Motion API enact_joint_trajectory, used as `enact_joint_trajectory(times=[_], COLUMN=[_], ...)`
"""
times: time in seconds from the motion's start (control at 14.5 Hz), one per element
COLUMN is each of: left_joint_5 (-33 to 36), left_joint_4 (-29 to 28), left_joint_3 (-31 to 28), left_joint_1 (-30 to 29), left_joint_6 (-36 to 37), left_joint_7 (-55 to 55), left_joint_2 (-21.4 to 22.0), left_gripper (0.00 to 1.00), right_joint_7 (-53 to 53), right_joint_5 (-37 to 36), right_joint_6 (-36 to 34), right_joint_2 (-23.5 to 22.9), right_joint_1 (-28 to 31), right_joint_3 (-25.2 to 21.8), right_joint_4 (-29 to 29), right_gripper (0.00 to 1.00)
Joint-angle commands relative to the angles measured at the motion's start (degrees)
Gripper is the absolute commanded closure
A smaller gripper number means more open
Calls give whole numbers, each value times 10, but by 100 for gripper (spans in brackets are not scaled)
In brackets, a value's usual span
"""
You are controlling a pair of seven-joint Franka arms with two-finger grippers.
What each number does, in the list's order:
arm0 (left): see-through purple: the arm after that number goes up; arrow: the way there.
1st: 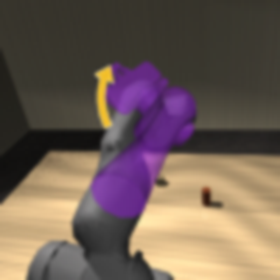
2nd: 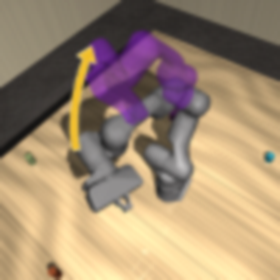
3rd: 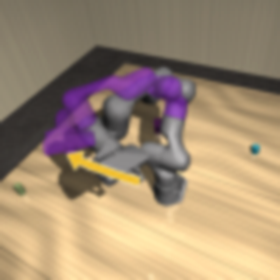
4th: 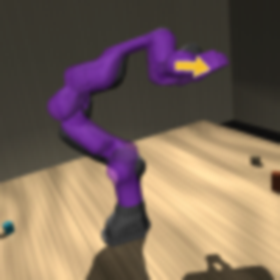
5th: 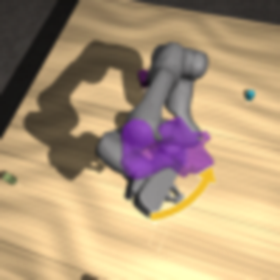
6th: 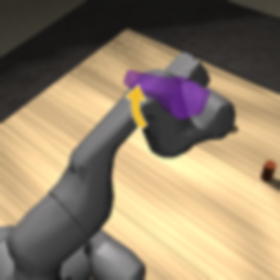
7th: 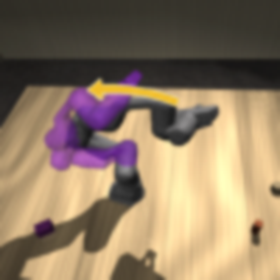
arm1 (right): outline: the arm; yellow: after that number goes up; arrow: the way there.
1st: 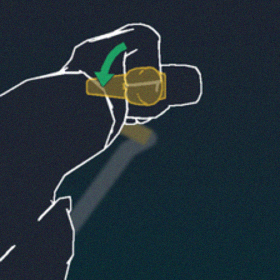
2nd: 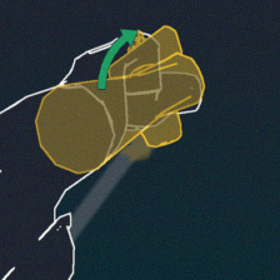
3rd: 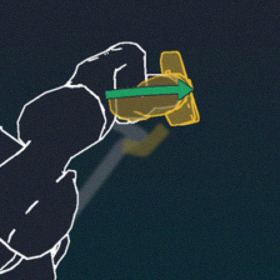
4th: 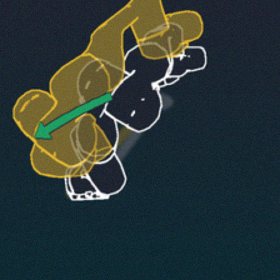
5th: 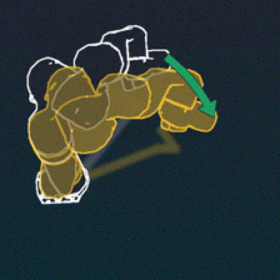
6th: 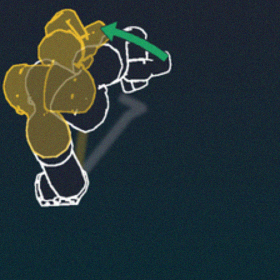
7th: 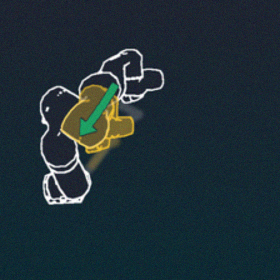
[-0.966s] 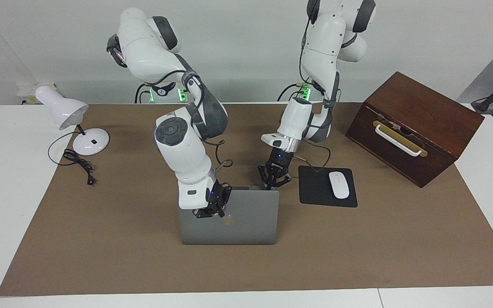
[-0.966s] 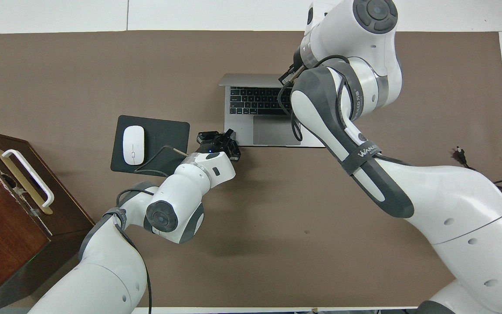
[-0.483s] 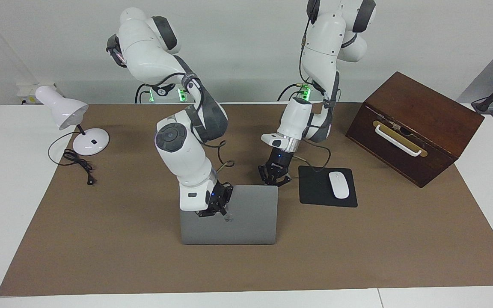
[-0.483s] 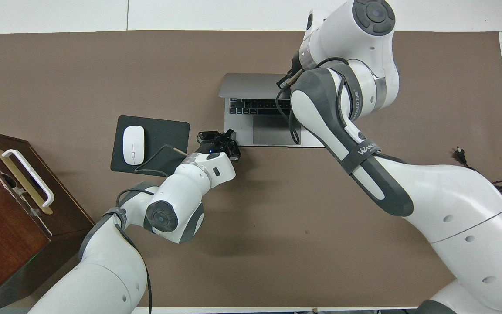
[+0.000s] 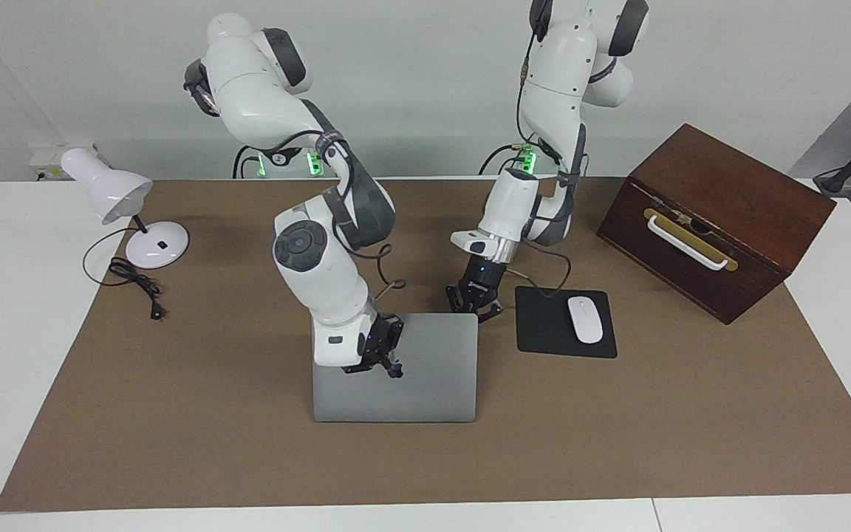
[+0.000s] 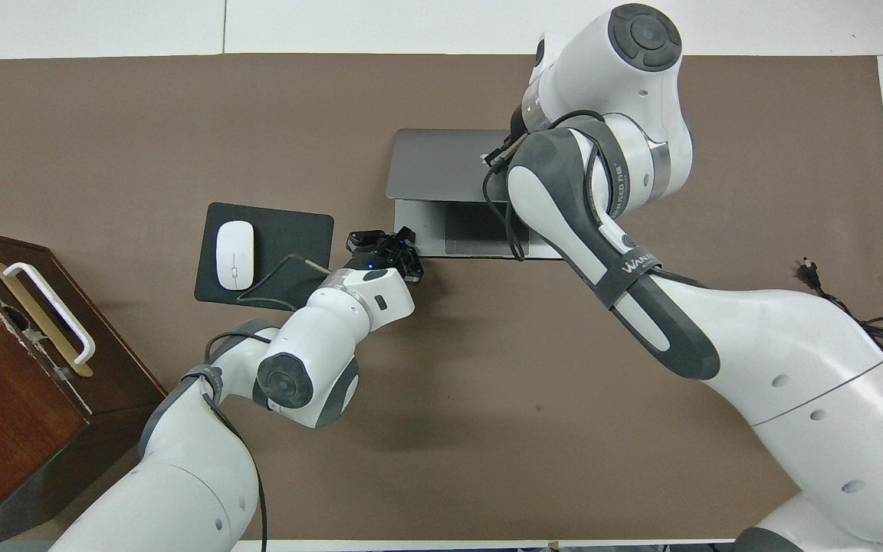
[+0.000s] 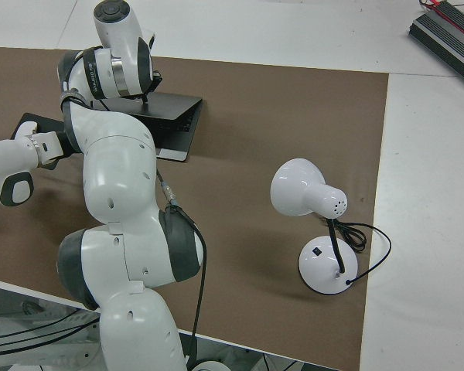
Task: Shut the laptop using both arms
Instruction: 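Push the laptop lid down toward the keyboard with the right gripper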
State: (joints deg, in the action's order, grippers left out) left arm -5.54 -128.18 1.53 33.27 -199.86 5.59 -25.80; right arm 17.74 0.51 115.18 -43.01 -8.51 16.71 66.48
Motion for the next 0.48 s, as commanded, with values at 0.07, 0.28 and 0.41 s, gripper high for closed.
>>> enact_joint_trajectory(times=[0.07,0.28,0.41], left_joint_5=[11,11,11], left_joint_4=[1,0,0], left_joint_3=[-5,-6,-6], left_joint_1=[0,0,0], left_joint_6=[-9,-9,-9], left_joint_7=[11,17,17], left_joint_2=[-21,-21,-21], left_gripper=[100,100,100], right_joint_7=[-8,-8,-8], right_joint_5=[12,11,10], right_joint_6=[5,14,18], right_joint_2=[6,6,7], right_joint_1=[9,8,8], right_joint_3=[6,6,5], right_joint_4=[30,44,49], right_gripper=[100,100,100])
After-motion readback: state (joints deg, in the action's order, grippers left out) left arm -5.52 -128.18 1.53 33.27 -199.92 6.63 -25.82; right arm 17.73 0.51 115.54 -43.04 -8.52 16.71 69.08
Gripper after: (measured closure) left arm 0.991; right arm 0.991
